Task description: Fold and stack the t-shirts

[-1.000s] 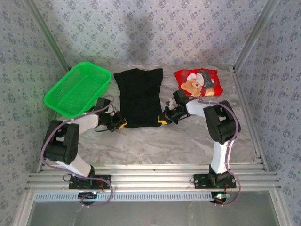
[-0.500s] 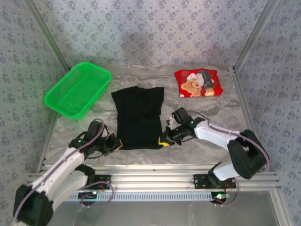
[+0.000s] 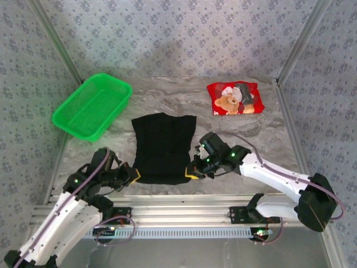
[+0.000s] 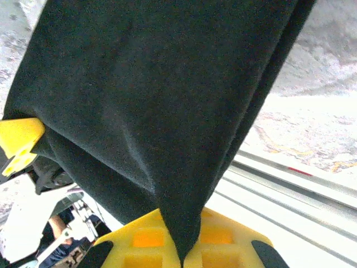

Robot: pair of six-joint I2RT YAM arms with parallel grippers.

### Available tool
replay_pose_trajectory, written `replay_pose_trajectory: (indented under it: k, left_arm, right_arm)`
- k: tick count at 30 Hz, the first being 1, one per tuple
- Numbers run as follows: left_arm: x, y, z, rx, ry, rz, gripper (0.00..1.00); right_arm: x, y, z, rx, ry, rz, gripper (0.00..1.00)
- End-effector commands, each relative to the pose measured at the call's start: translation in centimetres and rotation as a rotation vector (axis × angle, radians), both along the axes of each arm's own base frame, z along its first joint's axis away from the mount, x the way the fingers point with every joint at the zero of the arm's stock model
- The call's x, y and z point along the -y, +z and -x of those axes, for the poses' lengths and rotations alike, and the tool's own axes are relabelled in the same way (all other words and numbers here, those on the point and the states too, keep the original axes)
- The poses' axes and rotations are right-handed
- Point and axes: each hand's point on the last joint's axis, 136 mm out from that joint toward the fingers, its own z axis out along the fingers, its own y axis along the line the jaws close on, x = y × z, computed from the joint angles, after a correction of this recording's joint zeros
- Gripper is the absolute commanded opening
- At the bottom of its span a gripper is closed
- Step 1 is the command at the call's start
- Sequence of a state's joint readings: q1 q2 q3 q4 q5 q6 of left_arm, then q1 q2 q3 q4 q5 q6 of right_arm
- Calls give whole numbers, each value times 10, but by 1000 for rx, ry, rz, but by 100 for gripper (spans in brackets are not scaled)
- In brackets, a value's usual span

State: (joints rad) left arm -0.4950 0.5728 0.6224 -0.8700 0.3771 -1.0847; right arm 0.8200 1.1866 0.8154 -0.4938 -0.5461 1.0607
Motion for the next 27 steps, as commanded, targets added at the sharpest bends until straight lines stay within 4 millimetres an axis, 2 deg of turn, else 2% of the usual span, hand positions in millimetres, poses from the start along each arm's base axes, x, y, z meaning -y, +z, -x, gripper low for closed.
replay_pose_trajectory:
  k: [1,4,9,14,20,27]
  left_arm:
    - [-1,30,-20,46,4,-39,0]
    - [4,48,-43,66,-4,-17,0]
    - [1,63,-92,92,35,50,0]
    - [1,78,-141,126,20,55,0]
    - [-6,77,-192,138,30,65,0]
    - [-15,51,-239,106,34,68,0]
  right_arm:
    - [8,24,-19,30,-22,39,0]
    - [8,43,-46,59,-34,25,0]
    - [5,64,-103,97,-47,-11,0]
    - [3,74,-156,108,-50,-41,0]
    - [4,62,-204,77,-38,-41,0]
    - [6,39,-251,38,-64,-43,0]
